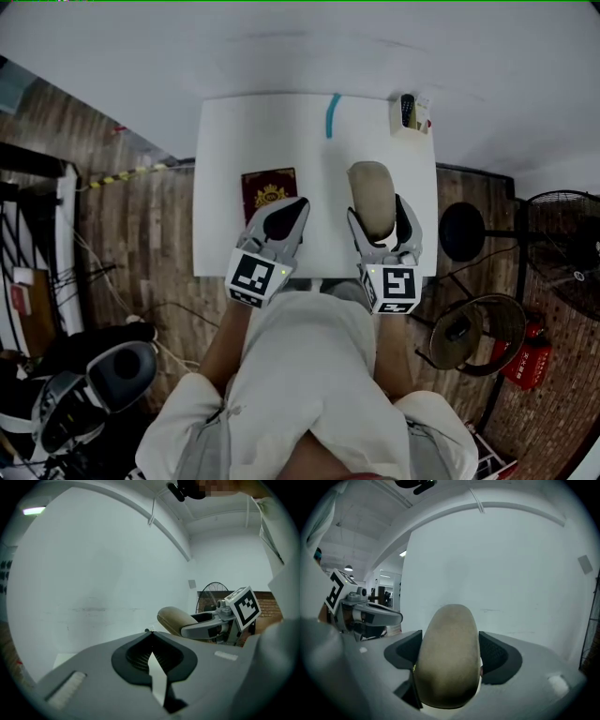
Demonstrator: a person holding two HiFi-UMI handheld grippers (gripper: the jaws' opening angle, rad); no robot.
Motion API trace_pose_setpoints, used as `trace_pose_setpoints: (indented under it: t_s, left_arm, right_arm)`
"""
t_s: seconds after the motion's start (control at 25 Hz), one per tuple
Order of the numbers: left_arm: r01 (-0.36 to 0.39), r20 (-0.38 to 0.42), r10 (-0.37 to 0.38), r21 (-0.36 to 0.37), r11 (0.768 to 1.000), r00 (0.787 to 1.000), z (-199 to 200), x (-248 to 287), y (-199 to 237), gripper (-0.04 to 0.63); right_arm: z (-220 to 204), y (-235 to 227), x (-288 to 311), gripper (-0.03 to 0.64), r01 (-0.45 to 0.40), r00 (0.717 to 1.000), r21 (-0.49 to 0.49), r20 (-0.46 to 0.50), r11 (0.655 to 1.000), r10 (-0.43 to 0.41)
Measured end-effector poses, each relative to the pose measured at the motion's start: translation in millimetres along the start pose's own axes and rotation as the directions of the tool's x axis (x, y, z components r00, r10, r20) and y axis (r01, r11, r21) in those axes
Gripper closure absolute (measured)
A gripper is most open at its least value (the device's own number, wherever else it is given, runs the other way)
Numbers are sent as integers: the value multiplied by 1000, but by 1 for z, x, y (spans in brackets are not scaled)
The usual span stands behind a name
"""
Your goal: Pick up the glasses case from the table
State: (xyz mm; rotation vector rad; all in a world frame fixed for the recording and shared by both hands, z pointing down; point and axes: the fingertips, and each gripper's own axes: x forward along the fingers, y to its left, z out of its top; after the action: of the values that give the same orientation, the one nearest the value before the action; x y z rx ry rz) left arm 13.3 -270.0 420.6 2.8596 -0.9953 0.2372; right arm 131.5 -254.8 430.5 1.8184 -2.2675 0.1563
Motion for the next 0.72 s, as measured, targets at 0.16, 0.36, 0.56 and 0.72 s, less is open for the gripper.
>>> trace_pose_setpoints:
  t_s: [0.16, 0.36, 0.56, 0.72]
  left_arm:
    - [13, 24, -13, 9, 1000, 1000, 8, -6, -6, 577]
    - [22, 43, -23, 11, 1000, 999, 15, -9, -10, 577]
    - [32, 52, -33, 12, 999, 998, 18, -9, -11, 577]
    - [41, 53, -41, 15, 999, 998, 18, -8, -11, 577]
  right_arm:
    - [8, 5, -7, 238, 11, 1000, -20, 26, 1000, -11]
    - [14, 6, -15, 238, 21, 999, -21, 38, 1000, -20]
    - [16, 7, -19, 238, 31, 999, -22, 44, 999, -30]
    - [16, 6, -18, 238, 35, 998, -19, 45, 999, -34]
